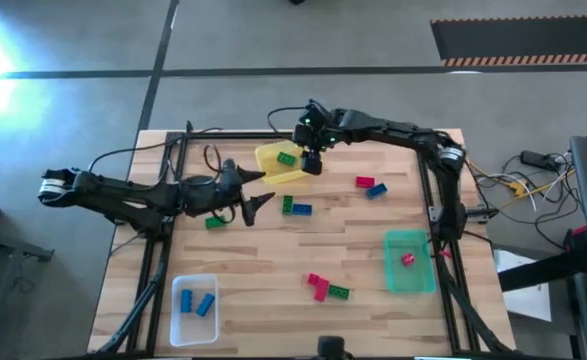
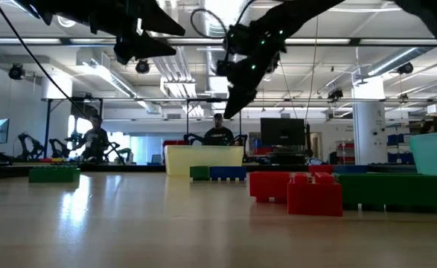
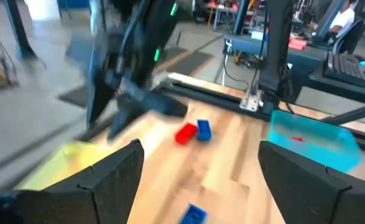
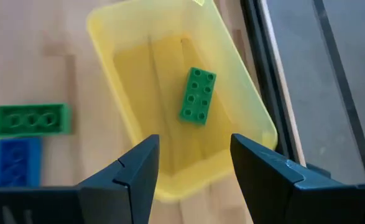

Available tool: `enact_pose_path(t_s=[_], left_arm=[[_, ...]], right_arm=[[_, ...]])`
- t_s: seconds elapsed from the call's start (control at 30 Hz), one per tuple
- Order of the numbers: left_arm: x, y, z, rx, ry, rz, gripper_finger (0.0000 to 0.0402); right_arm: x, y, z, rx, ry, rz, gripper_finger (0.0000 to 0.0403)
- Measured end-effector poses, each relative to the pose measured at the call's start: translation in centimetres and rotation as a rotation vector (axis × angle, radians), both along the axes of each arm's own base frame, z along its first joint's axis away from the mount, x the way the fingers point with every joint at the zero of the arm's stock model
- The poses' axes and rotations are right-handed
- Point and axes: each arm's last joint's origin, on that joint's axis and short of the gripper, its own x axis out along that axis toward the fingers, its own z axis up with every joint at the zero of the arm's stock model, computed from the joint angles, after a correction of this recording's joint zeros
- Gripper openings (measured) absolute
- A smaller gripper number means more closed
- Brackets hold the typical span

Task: Sort & place blocks by color
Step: Put the green game piece into the yellow bin

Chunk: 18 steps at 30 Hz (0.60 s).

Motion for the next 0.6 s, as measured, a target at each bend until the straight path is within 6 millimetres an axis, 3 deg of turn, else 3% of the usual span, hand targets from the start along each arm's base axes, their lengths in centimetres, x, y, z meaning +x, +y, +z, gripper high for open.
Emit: enact_pose_path(t_s=[0.23, 0.4, 0.6], left_arm=[[-0.4, -1.0, -0.7, -0.243, 0.147, -0.026, 0.03], [-0.9, -1.1, -1.7, -0.389, 0.414, 0.05, 0.0299], [-0.8, -1.6, -2.9, -0.483, 0.845, 0.045, 0.0299]], right_arm=[[-4.3, 4.2, 3.8, 0.079, -0.165, 0.038, 0.0189], [-6.5, 7.5, 4.3, 0.034, -0.314, 0.107, 0.0185], [-8.6, 9.3, 4.0, -0.044, -0.487, 0.143, 0.018]])
